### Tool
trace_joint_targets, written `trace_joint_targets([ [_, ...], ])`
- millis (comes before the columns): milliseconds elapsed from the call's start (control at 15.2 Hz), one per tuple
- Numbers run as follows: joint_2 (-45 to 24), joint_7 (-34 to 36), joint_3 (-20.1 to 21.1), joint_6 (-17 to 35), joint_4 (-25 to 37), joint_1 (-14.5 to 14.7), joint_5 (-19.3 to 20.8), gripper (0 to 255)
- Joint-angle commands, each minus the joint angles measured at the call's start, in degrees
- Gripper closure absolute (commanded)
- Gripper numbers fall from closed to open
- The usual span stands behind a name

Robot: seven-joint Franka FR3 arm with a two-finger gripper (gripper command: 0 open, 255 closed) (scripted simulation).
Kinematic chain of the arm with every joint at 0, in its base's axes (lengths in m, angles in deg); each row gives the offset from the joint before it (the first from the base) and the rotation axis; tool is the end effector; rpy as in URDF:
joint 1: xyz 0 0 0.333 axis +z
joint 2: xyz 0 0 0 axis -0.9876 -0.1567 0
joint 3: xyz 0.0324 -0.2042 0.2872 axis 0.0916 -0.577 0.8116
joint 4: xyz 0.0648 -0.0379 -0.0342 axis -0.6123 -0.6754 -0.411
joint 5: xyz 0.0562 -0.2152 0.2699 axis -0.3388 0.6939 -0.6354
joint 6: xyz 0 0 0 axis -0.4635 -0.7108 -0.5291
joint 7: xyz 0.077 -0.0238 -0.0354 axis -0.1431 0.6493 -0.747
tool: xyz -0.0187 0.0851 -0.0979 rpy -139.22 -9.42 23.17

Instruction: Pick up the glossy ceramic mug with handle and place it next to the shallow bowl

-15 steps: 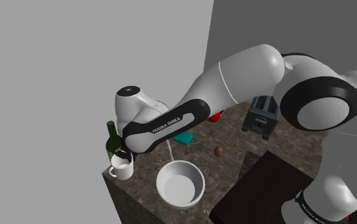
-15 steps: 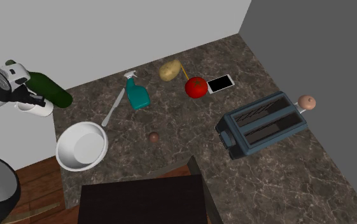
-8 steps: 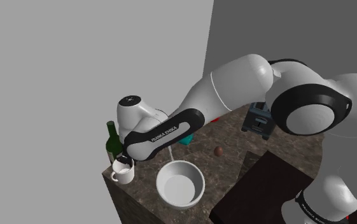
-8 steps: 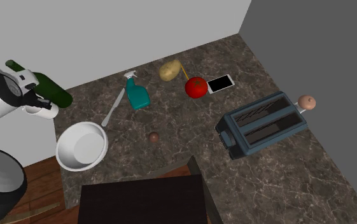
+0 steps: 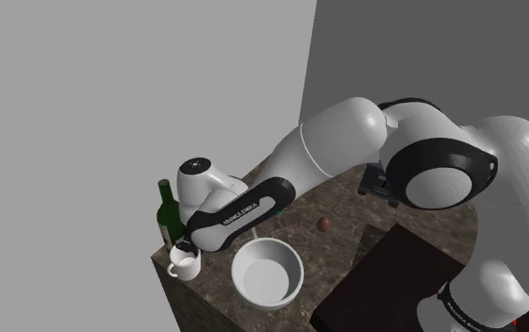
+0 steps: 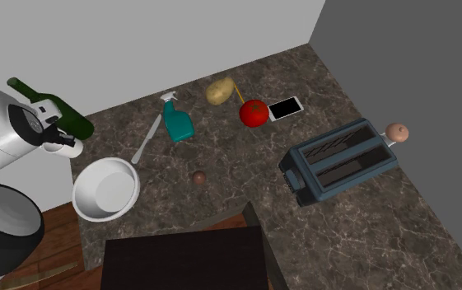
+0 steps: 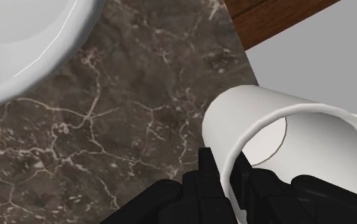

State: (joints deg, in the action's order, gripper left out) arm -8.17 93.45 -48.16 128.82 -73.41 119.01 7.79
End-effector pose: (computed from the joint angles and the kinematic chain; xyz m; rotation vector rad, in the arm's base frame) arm 0.5731 0.4046 0.2229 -3.0669 0.2346 -0.1308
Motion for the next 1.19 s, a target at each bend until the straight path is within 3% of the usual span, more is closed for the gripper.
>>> trace_joint_targets([
  [0,-1.0,0.0,0.1,0.9,0.2,0.0,-0.1,255],
  [528,-1.0,0.0,0.1,0.8,0.3,0.0,-0.1,255],
  [594,-1.0,0.0,0.1,0.8,0.3,0.0,-0.1,0],
  [924,-1.0,0.0,0.1,0.9,0.2,0.0,-0.1,0],
  [1122,3.8,0.1,-0.2,-2.0,-1.7,0.2,0.2,0],
])
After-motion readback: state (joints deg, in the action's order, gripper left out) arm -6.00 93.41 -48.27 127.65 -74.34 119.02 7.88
